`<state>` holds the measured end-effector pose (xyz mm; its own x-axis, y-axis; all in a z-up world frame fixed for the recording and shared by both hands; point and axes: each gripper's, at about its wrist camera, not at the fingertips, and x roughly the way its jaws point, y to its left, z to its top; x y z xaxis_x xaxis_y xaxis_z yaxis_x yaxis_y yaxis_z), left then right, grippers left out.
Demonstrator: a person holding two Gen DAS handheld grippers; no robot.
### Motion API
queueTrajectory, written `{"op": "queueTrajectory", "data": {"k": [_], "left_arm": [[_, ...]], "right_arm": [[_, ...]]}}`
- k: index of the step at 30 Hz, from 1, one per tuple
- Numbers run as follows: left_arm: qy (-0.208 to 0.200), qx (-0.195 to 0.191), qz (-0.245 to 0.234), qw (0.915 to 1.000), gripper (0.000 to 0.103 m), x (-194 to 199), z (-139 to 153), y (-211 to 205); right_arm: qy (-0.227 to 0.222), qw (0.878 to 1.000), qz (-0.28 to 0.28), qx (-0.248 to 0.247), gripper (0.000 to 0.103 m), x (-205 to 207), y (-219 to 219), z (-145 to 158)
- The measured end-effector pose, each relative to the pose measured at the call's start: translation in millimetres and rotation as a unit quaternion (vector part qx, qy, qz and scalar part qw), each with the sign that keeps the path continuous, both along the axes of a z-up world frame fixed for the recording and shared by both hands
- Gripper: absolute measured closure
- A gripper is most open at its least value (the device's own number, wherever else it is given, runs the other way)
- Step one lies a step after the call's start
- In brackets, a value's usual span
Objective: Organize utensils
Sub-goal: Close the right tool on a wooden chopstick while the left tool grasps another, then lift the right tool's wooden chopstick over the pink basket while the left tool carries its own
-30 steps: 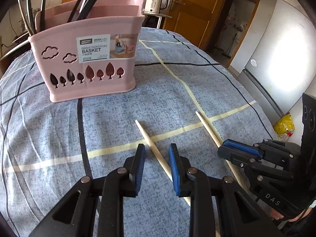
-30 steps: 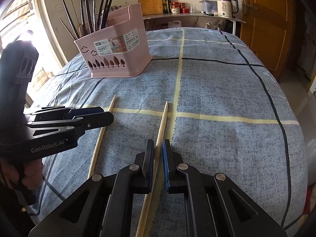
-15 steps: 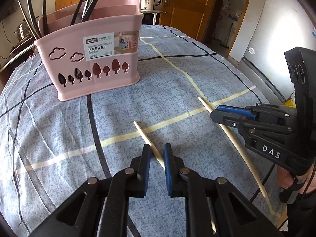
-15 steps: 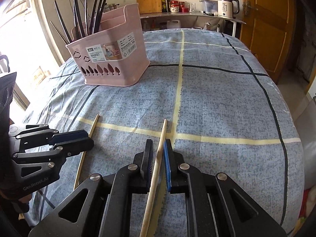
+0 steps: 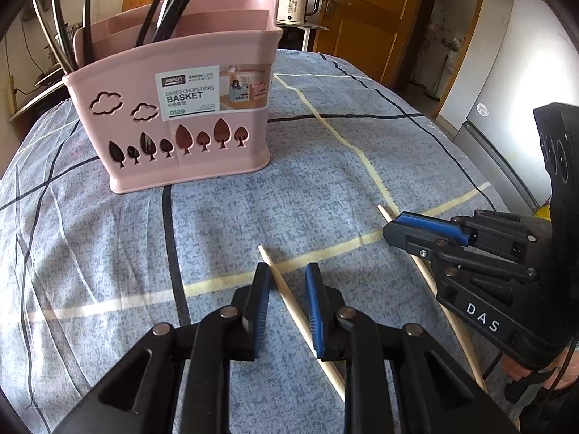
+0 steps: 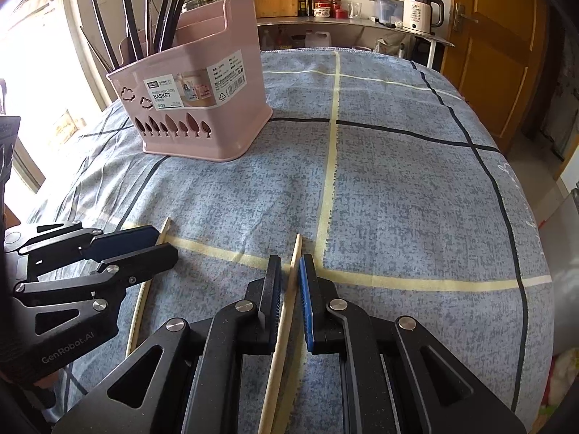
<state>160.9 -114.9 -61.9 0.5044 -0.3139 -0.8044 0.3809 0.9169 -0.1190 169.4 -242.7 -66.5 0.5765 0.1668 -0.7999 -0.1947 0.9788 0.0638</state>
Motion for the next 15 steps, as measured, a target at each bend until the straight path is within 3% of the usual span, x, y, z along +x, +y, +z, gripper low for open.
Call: {"op": "queueTrajectory", "data": {"k": [2,9,15], "left_arm": [[-0.001,0.006,-0.001,1.0000,0.091,2.4,-0.7,-6.2],[0.011,-0.008,-0.003,0.9999,0.097,6.6,3.1,-3.6],[-0.013,-0.023,-0.009,0.9996,0.097,-3.4,31.4,7.6]], "right_arm": [[0.000,1.000,0.002,-0.002,0.096,1.6,1.1,0.0],[0.001,1.000,0.008,0.019,0.097,2.1,1.4,4.9],[-0.032,0.999,0.013,0.038,0.097,-8.4,2.8,32.4]]}}
